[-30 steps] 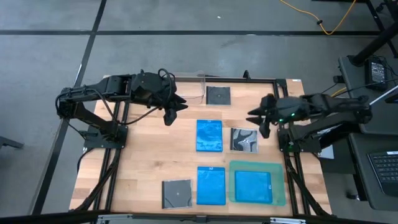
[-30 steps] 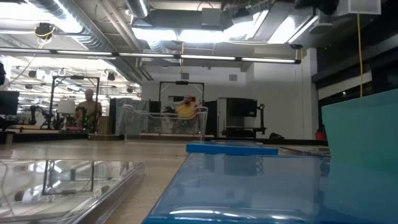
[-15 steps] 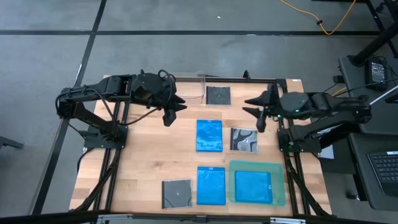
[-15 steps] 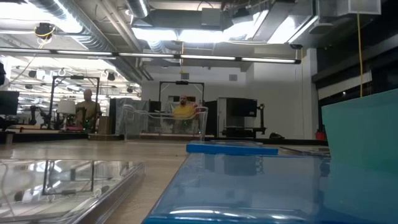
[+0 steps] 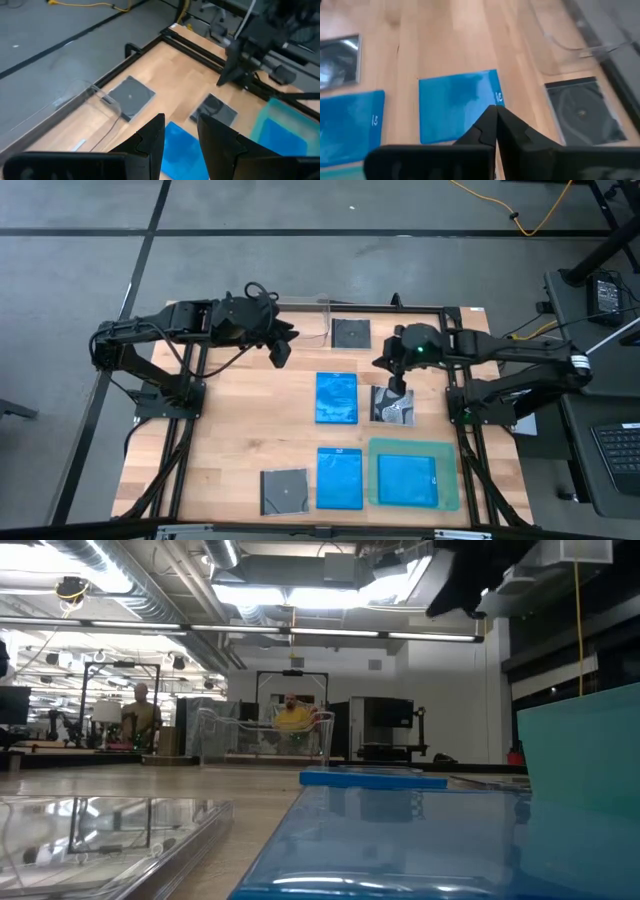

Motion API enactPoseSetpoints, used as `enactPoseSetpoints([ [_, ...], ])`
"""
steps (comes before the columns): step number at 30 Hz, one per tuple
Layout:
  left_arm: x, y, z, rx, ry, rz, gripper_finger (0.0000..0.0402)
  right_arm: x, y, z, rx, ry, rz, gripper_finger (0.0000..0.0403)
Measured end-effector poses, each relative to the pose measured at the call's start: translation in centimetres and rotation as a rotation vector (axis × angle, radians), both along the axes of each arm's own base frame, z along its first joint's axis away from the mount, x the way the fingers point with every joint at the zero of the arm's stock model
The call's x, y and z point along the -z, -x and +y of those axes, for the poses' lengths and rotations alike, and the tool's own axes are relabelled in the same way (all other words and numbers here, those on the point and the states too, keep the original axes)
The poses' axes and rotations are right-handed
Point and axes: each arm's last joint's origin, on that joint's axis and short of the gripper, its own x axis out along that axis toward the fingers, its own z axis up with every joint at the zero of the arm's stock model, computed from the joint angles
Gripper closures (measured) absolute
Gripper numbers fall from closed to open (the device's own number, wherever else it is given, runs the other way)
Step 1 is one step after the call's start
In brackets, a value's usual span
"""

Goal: Pick & place jewel cases by type
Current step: Put the top blue cd case into the green bin

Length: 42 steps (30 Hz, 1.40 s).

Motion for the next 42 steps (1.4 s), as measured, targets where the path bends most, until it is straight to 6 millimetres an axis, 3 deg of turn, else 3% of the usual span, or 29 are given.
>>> enactPoseSetpoints([
  [9, 1.2, -1.4, 0.1, -0.031, -0.003, 0.056, 0.0293, 4.6, -1.7, -1.9, -0.035, -0.053, 0.116, 0.0398],
  [17, 5.1, -3.2, 1.6, -0.072, 0.071, 0.334, 0.0293, 8.7, -4.1, -2.5, -0.018, -0.093, 0.235, 0.0399],
  [25, 7.3, -4.8, 3.0, -0.079, 0.076, 0.435, 0.0293, 12.0, -5.7, -2.3, -0.01, -0.162, 0.336, 0.0399],
  [36, 16.0, -5.2, 3.5, -0.011, 0.324, 0.4, 0.0293, 15.0, -6.8, -0.5, -0.058, -0.184, 0.446, 0.0399],
  [42, 19.2, -5.7, 3.2, 0.031, 0.452, 0.28, 0.0293, 16.4, -7.2, -0.4, -0.102, -0.218, 0.486, 0.0399],
])
